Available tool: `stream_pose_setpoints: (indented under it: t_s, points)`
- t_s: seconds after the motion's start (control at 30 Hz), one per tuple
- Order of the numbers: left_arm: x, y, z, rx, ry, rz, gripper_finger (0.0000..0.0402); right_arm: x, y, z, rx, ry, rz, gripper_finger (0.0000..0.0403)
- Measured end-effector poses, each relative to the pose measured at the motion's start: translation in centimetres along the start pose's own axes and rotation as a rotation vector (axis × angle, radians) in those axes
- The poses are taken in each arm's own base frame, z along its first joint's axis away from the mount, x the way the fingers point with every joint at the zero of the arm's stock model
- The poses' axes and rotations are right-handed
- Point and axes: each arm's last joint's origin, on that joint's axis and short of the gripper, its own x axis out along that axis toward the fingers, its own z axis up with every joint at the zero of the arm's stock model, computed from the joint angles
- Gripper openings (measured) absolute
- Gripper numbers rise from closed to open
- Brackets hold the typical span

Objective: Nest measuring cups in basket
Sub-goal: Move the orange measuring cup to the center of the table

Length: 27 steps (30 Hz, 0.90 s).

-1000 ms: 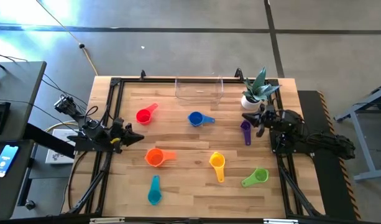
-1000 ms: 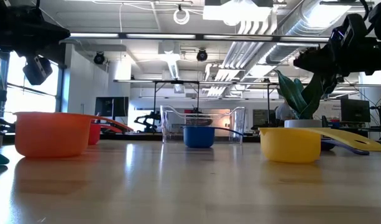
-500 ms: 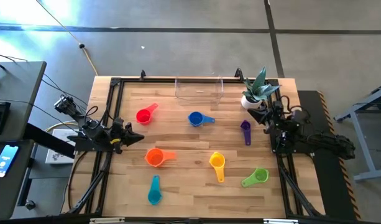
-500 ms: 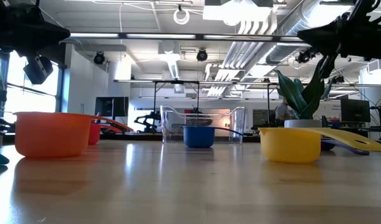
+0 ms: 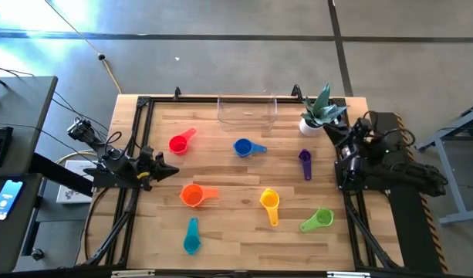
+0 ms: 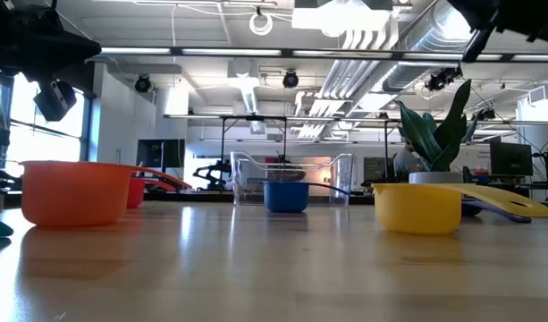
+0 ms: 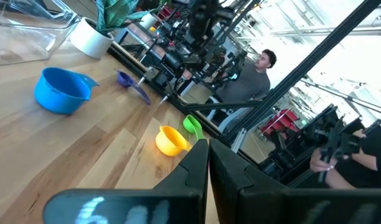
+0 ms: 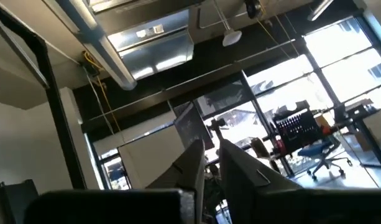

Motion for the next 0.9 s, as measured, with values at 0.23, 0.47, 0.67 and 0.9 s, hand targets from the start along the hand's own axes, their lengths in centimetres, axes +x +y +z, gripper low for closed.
stream_pose_setpoints:
  t_s: [0.23,0.47,0.67,0.9]
  points:
    - [0.0,0.0,0.0,0.0,-0.001,0.001,0.0005,4.3,1.5,3.3,-0.015,0.077,0.009,0.0077]
    - [0.0,0.0,0.0,0.0,-0.001,0.001,0.0005,10.7,2.2,4.5,-0.022,0.261,0.089,0.0081]
    - [0.0,0.0,0.0,0.0,-0.001,0.001,0.0005,15.8,2.6,3.2,-0.067,0.417,0.135,0.0081]
    - [0.0,0.0,0.0,0.013,-0.001,0.001,0.0005,20.7,4.0,0.6,-0.111,0.558,0.203,0.0081]
